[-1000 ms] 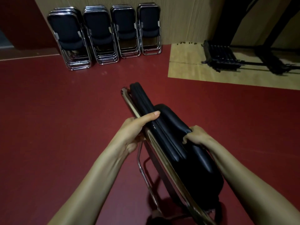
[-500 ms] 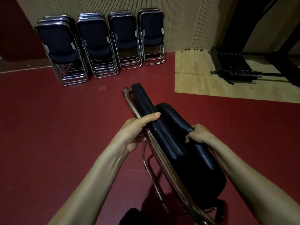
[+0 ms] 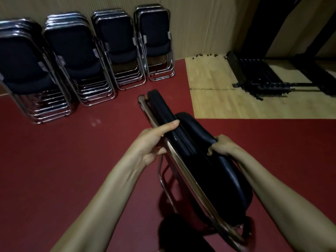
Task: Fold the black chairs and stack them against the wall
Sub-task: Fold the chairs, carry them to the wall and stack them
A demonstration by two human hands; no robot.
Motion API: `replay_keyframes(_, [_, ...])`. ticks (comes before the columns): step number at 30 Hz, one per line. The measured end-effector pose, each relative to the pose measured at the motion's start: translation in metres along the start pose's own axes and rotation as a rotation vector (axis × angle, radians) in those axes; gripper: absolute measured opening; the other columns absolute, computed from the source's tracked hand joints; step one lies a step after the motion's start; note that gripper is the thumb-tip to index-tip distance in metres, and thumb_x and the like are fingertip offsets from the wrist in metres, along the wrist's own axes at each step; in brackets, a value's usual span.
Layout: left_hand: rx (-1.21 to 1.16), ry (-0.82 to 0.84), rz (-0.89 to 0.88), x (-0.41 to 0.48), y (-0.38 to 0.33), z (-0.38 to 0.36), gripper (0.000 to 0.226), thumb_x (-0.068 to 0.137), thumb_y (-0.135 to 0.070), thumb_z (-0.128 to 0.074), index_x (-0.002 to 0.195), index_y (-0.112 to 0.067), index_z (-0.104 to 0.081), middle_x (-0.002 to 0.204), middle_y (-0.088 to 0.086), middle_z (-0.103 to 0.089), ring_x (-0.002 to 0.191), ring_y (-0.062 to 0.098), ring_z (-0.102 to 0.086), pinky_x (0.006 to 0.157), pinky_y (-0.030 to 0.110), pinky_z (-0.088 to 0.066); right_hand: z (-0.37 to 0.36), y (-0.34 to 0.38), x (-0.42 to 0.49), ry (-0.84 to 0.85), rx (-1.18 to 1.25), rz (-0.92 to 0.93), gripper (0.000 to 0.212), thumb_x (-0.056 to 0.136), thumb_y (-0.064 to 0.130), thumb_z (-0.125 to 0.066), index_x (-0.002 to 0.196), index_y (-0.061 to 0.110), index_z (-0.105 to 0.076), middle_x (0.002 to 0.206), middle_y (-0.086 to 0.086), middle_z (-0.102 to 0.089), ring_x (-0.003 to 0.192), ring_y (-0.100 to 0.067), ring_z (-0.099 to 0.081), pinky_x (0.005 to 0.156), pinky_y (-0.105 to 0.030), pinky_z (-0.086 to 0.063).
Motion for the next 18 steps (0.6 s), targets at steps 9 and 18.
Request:
replay_keyframes(9, [-0.003, -0.026, 0.016, 0.243, -0.142, 0.065, 0.014, 0.078, -0.019, -0.076, 0.086, -0.009, -0.071, 0.072, 0.002, -0.074, 0.061, 0.009, -0.070, 0.058, 0.024, -0.059, 0.039, 0.152, 0.254, 0.021, 0.037, -0.022, 0.050, 0.068, 0.010, -0.076, 0.113, 0.000, -0.058, 0.103, -0.014, -0.064, 0.092, -0.028, -0.062, 0.072, -0.030, -0.052])
replay_keyframes(18, [-0.077, -0.124, 0.010, 0.466, -0.279, 0.158, 0.008, 0.076, -0.020, -0.077, 0.075, -0.013, -0.074, 0.067, 0.000, -0.072, 0.056, 0.008, -0.067, 0.057, 0.024, -0.052, 0.078, 0.349, 0.486, 0.040, -0.054, 0.053, 0.044, 0.071, 0.008, -0.074, 0.111, -0.002, -0.059, 0.102, -0.016, -0.064, 0.088, -0.027, -0.062, 0.069, -0.027, -0.047])
Point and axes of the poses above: each hand's wrist, its own x-axis towards the middle knuckle, its own z-axis out of the back of the hand, y = z × x, the point moved 10 cm from there along x, towards the middle knuckle
